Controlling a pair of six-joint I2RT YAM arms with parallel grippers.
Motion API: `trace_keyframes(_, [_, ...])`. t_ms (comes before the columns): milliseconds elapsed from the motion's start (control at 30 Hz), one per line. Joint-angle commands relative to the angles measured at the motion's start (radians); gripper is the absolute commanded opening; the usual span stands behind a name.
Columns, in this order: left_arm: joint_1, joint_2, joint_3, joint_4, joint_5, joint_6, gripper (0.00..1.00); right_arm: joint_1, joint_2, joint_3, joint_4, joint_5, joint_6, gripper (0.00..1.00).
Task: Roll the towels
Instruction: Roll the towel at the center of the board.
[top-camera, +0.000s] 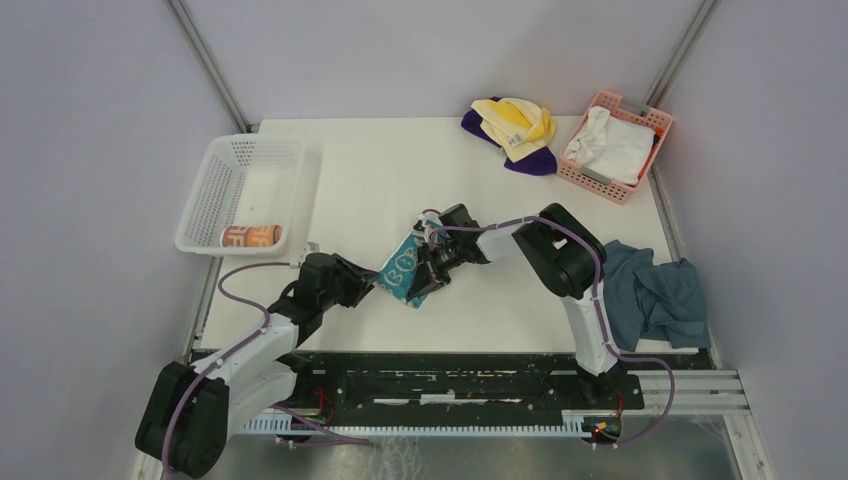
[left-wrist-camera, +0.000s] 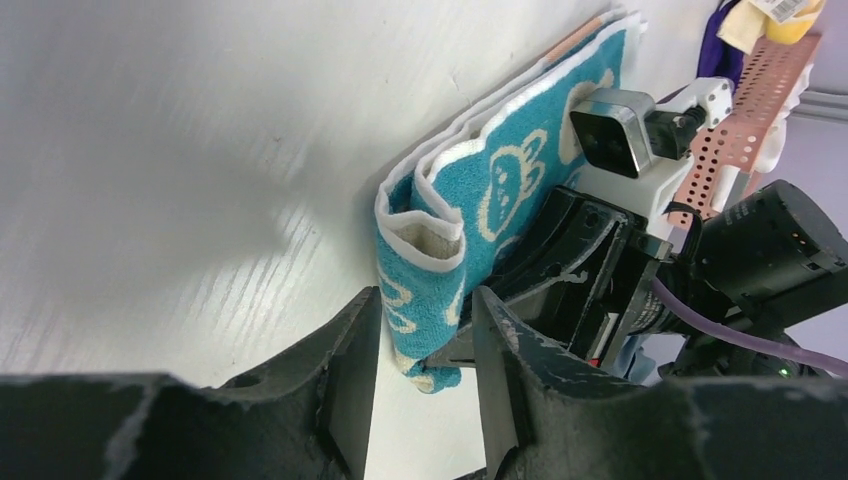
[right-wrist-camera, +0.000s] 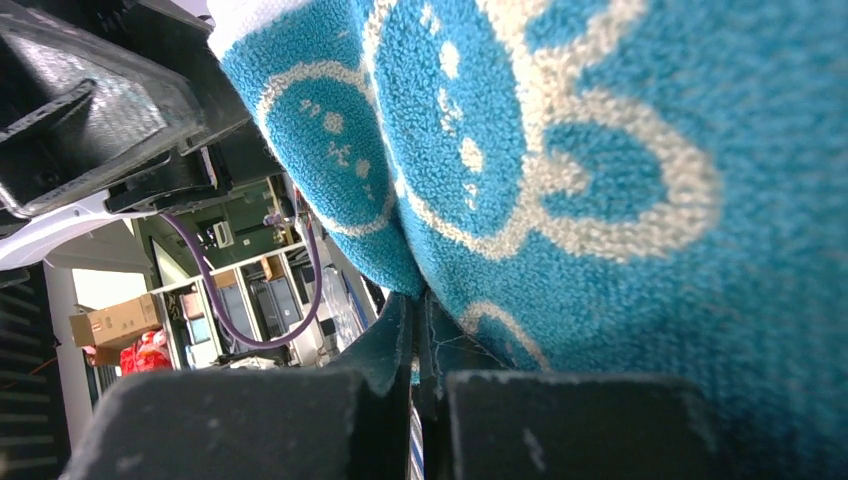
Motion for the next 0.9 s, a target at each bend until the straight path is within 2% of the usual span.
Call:
trace_keyframes(0, [0.005, 0.062, -0.010, 0.099, 0.051, -0.006, 0.43, -0.004, 0.043, 0.011, -0.034, 0.070, -0.032, 0.01])
trace_keyframes(267, [0.004, 0.205, 0.012, 0.204, 0.089, 0.013, 0.42, -0.005, 0.034, 0.020, -0.057, 0.078, -0.054, 0.01])
trace_keyframes(500, [0.004, 0.315, 0.035, 0.215, 0.074, 0.012, 0.43, -0.002, -0.007, 0.039, -0.117, 0.107, -0.117, 0.06])
trace_keyframes(633, [0.003, 0.356, 0.036, 0.179, 0.059, 0.008, 0.43, 0.006, -0.054, 0.071, -0.203, 0.151, -0.193, 0.13])
trace_keyframes(867, [0.003, 0.369, 0.013, 0.141, 0.023, -0.007, 0.41, 0.046, -0.220, 0.109, -0.363, 0.325, -0.366, 0.35])
